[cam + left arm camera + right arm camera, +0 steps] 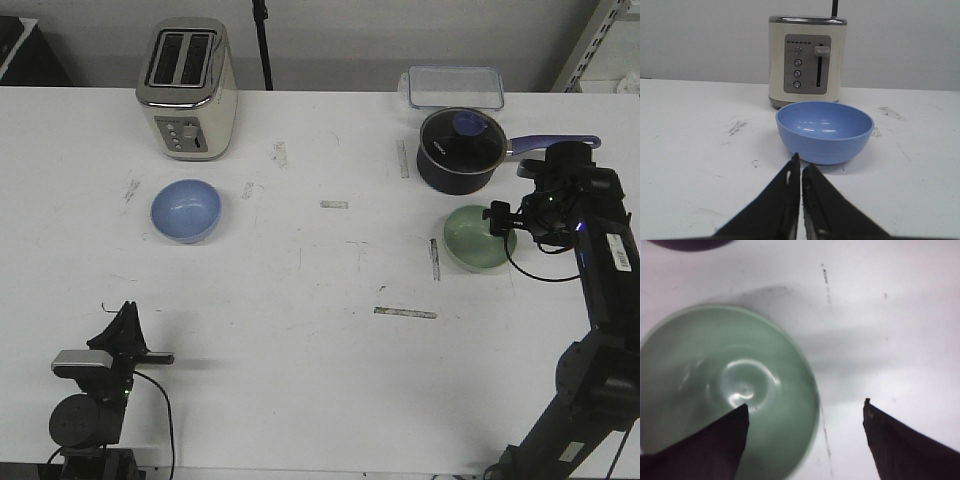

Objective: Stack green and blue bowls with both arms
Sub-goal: 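Reach the right gripper down to the rim of the pale green bowl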

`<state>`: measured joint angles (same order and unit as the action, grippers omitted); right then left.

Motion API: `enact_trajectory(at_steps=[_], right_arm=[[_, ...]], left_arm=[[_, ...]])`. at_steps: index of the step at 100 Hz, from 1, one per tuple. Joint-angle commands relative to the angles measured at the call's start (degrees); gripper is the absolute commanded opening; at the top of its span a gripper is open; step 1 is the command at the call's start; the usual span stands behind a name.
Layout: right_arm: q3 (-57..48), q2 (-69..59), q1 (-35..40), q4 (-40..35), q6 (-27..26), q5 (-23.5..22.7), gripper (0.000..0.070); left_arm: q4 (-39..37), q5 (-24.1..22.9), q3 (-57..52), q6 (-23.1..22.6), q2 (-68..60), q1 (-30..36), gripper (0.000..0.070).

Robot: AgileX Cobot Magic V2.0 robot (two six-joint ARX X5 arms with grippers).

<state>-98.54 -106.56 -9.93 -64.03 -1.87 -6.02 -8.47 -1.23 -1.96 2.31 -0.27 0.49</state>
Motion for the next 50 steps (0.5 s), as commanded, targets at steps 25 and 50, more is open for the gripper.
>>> enact_trajectory(at_steps=[25, 50], right_arm=[[-0.7, -5.0, -1.4, 0.8, 1.2, -4.2, 0.046], [-0.7, -7.1, -1.4, 1.3, 1.3, -6.2, 0.0332]], left_arm=[[-0.6, 0.0, 1.3, 0.1, 0.1, -0.1, 0.0001], [-0.6, 0.0, 1.3, 0.2, 0.1, -0.1, 0.0001]])
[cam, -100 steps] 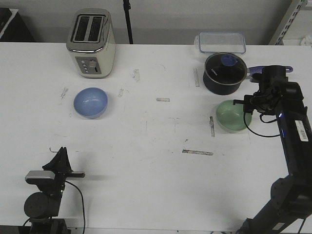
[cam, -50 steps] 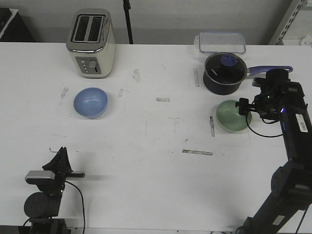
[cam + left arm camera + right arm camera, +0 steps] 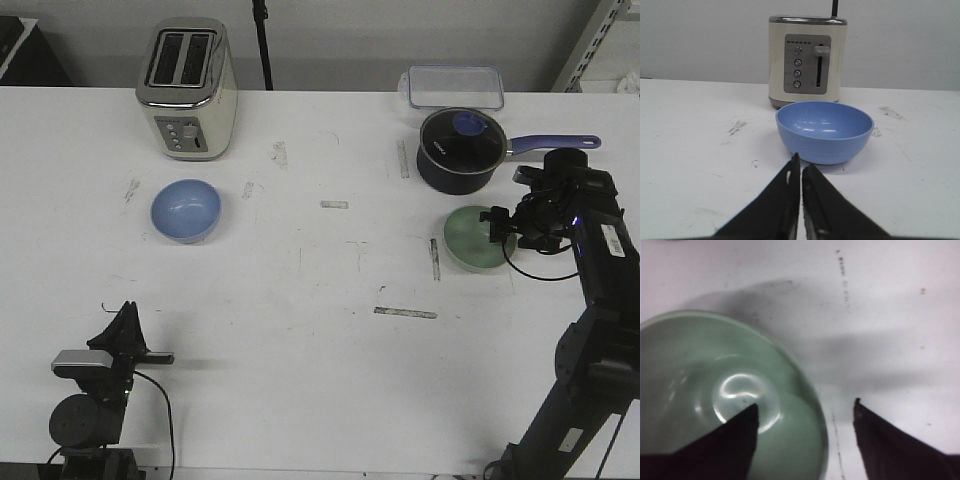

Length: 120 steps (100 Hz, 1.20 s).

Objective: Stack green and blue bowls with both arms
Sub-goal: 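Reach the right gripper down to the rim of the pale green bowl, then close the right gripper on the green bowl's rim, then slide the green bowl with the right gripper toward the table center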

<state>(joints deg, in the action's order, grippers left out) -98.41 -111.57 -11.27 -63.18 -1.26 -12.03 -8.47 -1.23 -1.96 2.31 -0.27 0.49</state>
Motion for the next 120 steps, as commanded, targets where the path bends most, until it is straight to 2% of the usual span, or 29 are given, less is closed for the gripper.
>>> enact_trajectory(at_steps=[1, 8, 17, 30, 46, 59, 88, 120], right_arm=[[-0.9, -2.2, 0.0, 0.4, 0.7, -0.2, 0.0333], [-0.9, -2.8, 0.0, 0.3, 0.7, -0.8, 0.0317], [-0.9, -3.3, 0.0, 0.4, 0.7, -2.8, 0.0239], [-0.9, -3.8, 0.0, 0.5, 0.7, -3.4, 0.0176], [-0.9, -3.9, -0.4, 0.5, 0.6, -3.5, 0.0009], [-0.9, -3.9, -0.5, 0.4, -0.1, -3.8, 0.0009], [-0.9, -3.8, -0.4, -1.9, -3.4, -11.0, 0.0009], [-0.9, -1.1, 5.0, 0.3, -6.1, -10.9, 0.0009]], left_arm=[[-0.6, 0.0, 1.3, 0.1, 0.1, -0.1, 0.0001], [-0.6, 0.0, 1.3, 0.2, 0.1, -0.1, 0.0001], [-0.6, 0.0, 1.3, 0.2, 0.1, -0.1, 0.0001], [-0.6, 0.0, 1.3, 0.1, 0.1, -0.1, 0.0001], [-0.6, 0.0, 1.3, 0.2, 0.1, -0.1, 0.0001], [-0.6, 0.0, 1.3, 0.2, 0.1, -0.1, 0.0001], [-0.6, 0.0, 1.3, 0.2, 0.1, -0.1, 0.0001], [-0.6, 0.0, 1.3, 0.1, 0.1, -0.1, 0.0001]])
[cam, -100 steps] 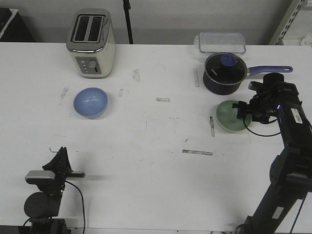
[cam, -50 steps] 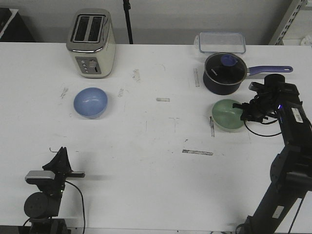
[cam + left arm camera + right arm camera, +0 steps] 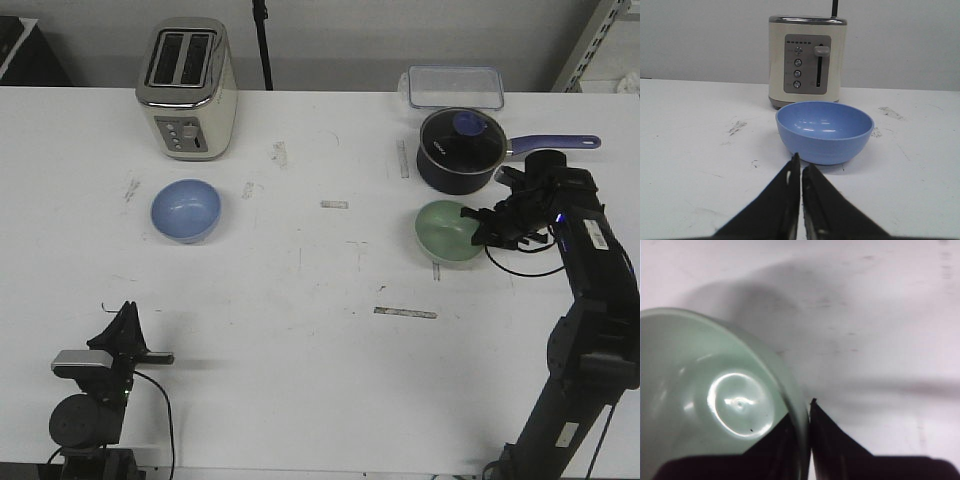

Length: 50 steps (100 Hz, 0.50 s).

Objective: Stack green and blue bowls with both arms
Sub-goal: 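Slide the green bowl with the right gripper toward the table center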

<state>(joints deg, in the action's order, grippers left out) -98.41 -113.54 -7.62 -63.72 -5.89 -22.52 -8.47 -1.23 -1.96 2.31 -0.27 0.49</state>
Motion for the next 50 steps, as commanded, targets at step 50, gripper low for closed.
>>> enact_trajectory(at_steps=[50], right_arm=[[-0.9, 1.7, 22.3, 8.0, -8.7, 0.6, 0.0009]], left_arm=[[-0.6, 0.0, 1.3, 0.1, 0.1, -0.1, 0.0001]])
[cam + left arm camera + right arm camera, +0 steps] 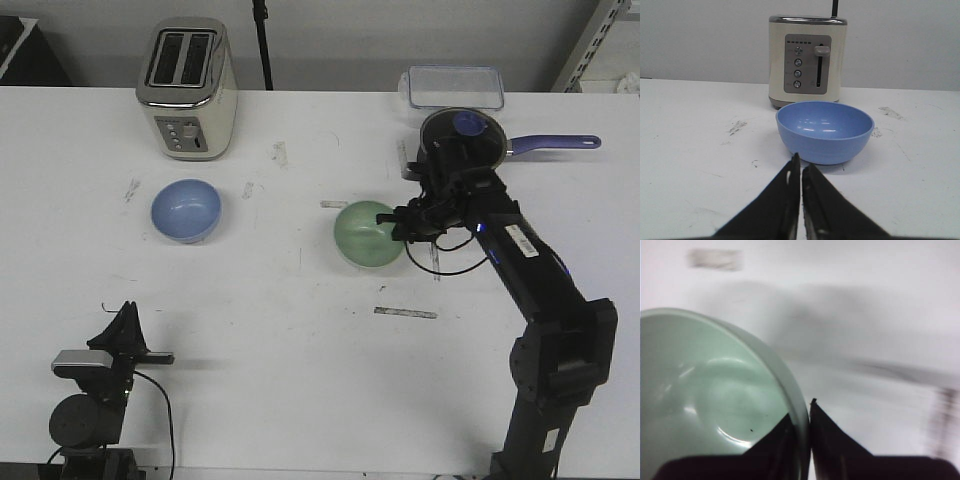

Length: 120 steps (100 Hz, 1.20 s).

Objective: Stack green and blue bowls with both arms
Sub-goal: 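Slide the green bowl with the right gripper toward the table center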

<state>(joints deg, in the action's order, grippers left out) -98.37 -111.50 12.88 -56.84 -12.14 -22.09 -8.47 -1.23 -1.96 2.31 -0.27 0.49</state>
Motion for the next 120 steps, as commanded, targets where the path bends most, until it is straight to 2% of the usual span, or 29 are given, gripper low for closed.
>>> enact_trajectory(at_steps=[1, 29, 57, 120], right_arm=[[-0.9, -0.3, 2.1, 1.3, -2.7, 0.2, 0.0009], [-0.9, -0.3, 10.6, 2.9, -6.9, 6.3, 0.0009], [-0.9, -2.5, 13.4, 4.7, -11.0, 5.4, 0.0009], [-0.9, -5.5, 10.6, 3.5, -10.3, 5.6, 0.0009]], left_arm=[[-0.6, 0.0, 1.3, 0.1, 0.1, -0.1, 0.0001], [-0.6, 0.0, 1.3, 0.1, 0.1, -0.1, 0.0001], [-0.6, 0.0, 1.3, 0.1, 0.1, -0.1, 0.0001], [-0.6, 0.0, 1.3, 0.1, 0.1, -0.1, 0.0001]])
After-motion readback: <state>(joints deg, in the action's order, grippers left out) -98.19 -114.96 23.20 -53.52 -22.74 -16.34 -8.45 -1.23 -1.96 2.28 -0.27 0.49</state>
